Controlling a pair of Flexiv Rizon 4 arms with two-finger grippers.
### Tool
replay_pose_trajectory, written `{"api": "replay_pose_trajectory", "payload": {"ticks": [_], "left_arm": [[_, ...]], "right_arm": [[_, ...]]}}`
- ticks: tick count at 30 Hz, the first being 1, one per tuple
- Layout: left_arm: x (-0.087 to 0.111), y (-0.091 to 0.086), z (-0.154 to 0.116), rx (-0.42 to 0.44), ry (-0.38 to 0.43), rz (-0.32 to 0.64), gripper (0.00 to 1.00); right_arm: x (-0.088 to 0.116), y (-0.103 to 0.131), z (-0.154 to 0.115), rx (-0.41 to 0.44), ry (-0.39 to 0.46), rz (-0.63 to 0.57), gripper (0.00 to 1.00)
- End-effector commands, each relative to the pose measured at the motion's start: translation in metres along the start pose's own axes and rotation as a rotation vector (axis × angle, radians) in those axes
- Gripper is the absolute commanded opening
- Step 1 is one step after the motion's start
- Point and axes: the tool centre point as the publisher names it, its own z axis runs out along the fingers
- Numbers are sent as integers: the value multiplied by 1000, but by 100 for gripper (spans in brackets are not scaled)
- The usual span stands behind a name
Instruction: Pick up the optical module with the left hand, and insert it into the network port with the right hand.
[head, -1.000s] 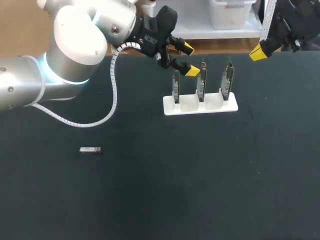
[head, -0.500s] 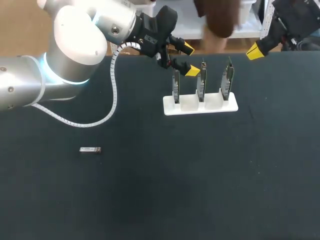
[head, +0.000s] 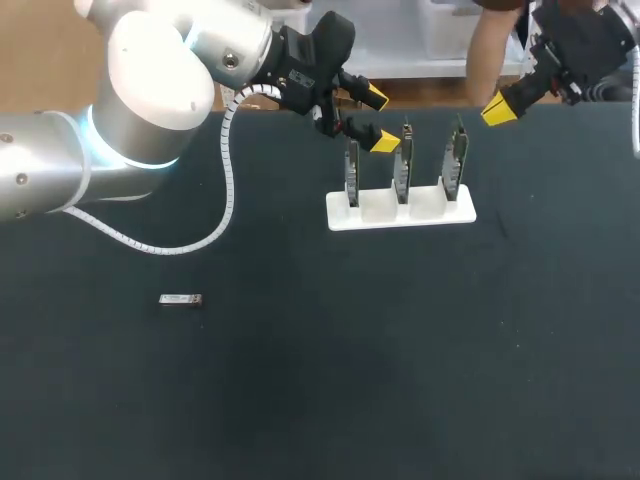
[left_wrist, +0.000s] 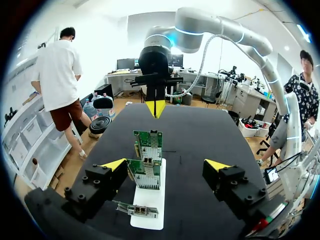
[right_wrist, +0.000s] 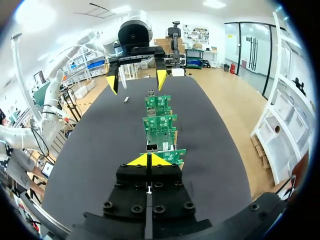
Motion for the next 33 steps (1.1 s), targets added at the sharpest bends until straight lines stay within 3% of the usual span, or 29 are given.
{"api": "replay_pose_trajectory", "payload": {"ticks": [1, 11, 12, 13, 33], "left_arm": [[-1, 2, 0, 4, 8, -2, 100], [-1, 2, 0, 4, 8, -2, 100], [-1, 2, 0, 4, 8, -2, 100], [-1, 2, 0, 4, 8, -2, 100], [-1, 2, 0, 4, 8, -2, 100]], "right_arm": [[1, 3, 1, 5, -3, 2, 0], [0, 5, 1, 10, 3, 2, 2], [-1, 5, 1, 7, 3, 5, 27], [-1, 5, 1, 7, 3, 5, 100], [-1, 5, 1, 7, 3, 5, 100]]}}
